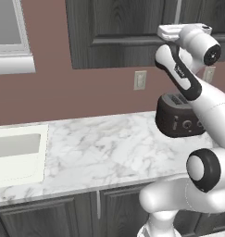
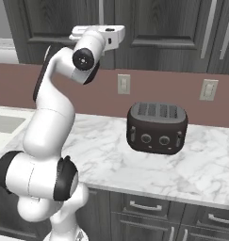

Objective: Get the candle and the liquor from the cabinet and move them to the dining counter.

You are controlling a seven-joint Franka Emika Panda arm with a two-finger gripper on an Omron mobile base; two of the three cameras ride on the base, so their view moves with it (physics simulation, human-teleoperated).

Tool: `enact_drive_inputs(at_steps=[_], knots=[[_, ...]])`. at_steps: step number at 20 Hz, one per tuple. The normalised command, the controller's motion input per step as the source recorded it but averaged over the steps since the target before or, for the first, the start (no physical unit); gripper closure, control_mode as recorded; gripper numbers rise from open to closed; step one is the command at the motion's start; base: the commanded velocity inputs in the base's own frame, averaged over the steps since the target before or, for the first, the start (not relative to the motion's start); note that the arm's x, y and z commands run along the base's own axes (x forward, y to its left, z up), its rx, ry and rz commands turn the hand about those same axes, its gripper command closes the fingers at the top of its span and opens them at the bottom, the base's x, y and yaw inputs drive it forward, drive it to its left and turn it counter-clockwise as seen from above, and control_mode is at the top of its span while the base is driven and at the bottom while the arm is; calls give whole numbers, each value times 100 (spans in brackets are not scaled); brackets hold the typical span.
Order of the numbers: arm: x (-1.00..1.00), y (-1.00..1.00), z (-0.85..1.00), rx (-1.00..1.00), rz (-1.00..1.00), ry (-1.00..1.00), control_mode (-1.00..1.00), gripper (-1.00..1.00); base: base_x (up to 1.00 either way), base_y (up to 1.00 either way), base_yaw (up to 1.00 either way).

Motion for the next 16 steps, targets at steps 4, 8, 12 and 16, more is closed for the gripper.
enact_drive_inputs(at_steps=[4, 8, 12, 16], knots=[[-44, 17, 0, 0, 3, 6, -100, 100, 0, 0, 0], [-48, 17, 0, 0, 4, 5, -100, 100, 0, 0, 0], [-50, 21, 0, 0, 7, 5, -100, 100, 0, 0, 0], [-55, 27, 0, 0, 12, 4, -100, 100, 0, 0, 0]])
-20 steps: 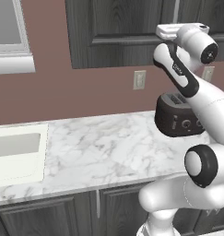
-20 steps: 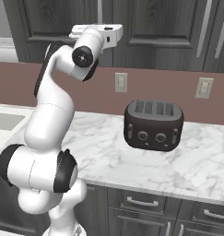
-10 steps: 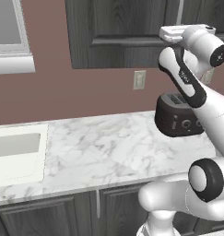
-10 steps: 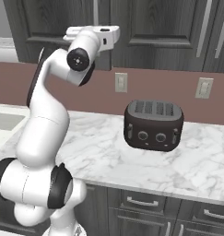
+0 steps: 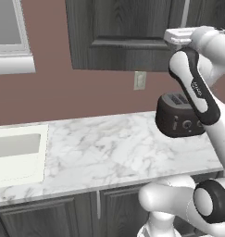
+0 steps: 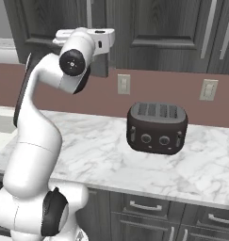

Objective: Get the candle and the liquor from the cabinet and move them to the dining counter.

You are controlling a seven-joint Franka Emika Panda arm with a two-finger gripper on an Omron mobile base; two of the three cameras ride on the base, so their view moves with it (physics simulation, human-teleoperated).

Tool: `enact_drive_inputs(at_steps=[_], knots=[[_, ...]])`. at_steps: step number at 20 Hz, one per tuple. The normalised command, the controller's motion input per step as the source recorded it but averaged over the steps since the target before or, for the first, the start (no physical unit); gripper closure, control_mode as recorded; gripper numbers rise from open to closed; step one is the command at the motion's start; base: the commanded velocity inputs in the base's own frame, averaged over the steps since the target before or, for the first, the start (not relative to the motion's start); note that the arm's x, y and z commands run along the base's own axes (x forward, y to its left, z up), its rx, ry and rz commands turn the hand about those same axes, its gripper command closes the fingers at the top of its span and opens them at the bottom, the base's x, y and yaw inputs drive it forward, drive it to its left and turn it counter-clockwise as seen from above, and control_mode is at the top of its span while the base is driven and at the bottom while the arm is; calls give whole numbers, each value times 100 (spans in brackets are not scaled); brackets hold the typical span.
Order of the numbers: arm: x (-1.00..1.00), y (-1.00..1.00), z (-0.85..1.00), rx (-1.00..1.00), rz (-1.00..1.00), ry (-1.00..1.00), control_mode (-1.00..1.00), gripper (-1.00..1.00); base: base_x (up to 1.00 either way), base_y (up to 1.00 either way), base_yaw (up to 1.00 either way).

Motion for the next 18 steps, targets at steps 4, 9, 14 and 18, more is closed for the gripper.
enact_drive_inputs(at_steps=[4, 9, 14, 18], knots=[[-63, 35, 0, 0, 15, 2, -100, 100, 0, 0, 0], [-63, 42, 0, 0, 17, 0, -100, 100, 0, 0, 0], [-59, 52, 0, 0, 18, 0, -100, 100, 0, 0, 0], [-58, 55, 0, 0, 18, 0, -100, 100, 0, 0, 0]])
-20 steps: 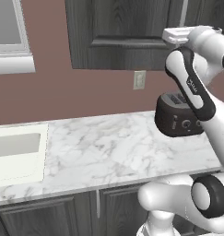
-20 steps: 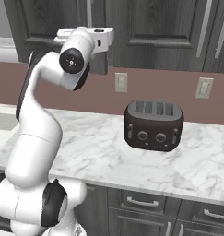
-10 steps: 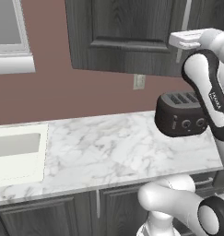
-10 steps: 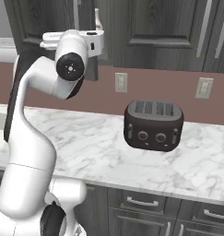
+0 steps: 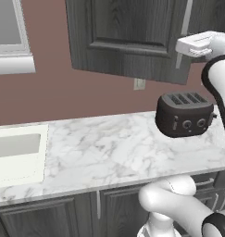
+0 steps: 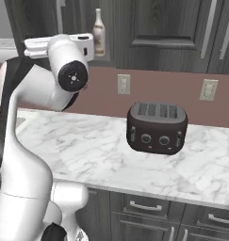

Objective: Get the candle and the liquor from the cabinet and move them to the dining counter.

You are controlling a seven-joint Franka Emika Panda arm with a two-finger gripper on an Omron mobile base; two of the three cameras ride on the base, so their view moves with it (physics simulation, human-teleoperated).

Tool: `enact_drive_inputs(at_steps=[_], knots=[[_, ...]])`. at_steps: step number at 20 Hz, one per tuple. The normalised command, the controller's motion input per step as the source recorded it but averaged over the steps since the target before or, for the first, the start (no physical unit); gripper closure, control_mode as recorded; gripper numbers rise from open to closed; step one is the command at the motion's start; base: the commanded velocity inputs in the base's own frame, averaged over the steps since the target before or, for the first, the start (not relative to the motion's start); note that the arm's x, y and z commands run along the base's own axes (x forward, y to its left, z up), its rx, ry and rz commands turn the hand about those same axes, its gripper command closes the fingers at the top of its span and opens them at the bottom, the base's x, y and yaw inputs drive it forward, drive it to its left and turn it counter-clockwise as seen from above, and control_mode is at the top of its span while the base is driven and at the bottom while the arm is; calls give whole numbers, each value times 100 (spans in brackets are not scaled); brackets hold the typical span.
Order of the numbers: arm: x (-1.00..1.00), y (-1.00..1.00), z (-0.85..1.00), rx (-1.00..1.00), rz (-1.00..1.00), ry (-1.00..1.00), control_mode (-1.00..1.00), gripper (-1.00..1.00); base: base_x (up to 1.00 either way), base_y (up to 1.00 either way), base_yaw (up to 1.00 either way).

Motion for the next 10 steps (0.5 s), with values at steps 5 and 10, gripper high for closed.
enact_drive_inputs(at_steps=[5, 10], knots=[[-53, 57, 0, 0, 17, 0, -100, 100, 0, 0, 0], [-46, 63, 0, 0, 14, 0, -100, 100, 0, 0, 0]])
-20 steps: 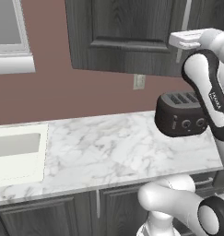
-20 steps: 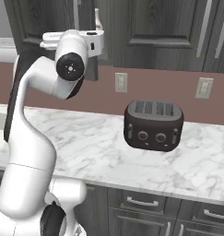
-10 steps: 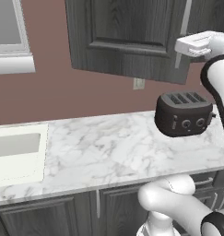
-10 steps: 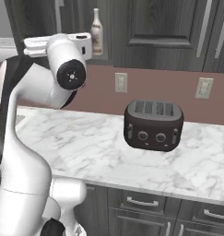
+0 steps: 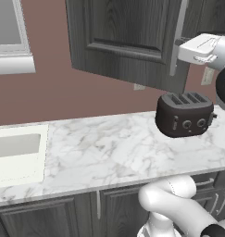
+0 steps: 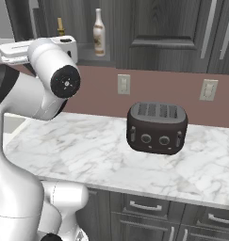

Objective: Get the candle and the liquor from the cabinet and move them to the dining counter.

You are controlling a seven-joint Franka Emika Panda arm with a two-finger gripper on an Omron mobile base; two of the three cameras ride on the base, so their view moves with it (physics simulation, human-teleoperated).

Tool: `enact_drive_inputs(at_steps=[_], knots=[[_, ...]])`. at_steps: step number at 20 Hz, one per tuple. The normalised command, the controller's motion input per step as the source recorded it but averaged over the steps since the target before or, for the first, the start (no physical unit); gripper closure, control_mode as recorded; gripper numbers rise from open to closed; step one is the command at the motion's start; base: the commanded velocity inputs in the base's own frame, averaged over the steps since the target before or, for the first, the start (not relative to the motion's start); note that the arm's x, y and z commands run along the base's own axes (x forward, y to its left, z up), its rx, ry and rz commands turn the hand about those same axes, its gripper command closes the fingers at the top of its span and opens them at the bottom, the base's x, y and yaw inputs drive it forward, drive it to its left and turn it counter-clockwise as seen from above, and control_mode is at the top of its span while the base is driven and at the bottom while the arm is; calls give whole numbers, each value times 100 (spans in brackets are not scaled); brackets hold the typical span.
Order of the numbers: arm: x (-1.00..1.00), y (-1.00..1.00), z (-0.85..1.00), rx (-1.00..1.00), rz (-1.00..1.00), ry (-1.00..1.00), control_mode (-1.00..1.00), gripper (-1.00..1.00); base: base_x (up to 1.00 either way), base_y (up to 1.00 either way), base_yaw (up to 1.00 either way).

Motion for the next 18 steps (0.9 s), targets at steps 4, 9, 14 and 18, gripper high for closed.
enact_drive_inputs(at_steps=[4, 9, 14, 18], knots=[[-44, 65, 0, -1, 14, 0, -100, 100, 0, 0, 0], [-35, 62, 0, -1, 12, 0, -100, 100, 0, 0, 0], [-26, 58, 0, -1, 4, 0, -100, 100, 0, 0, 0], [-20, 55, 0, -1, 0, 0, -100, 100, 0, 0, 0]])
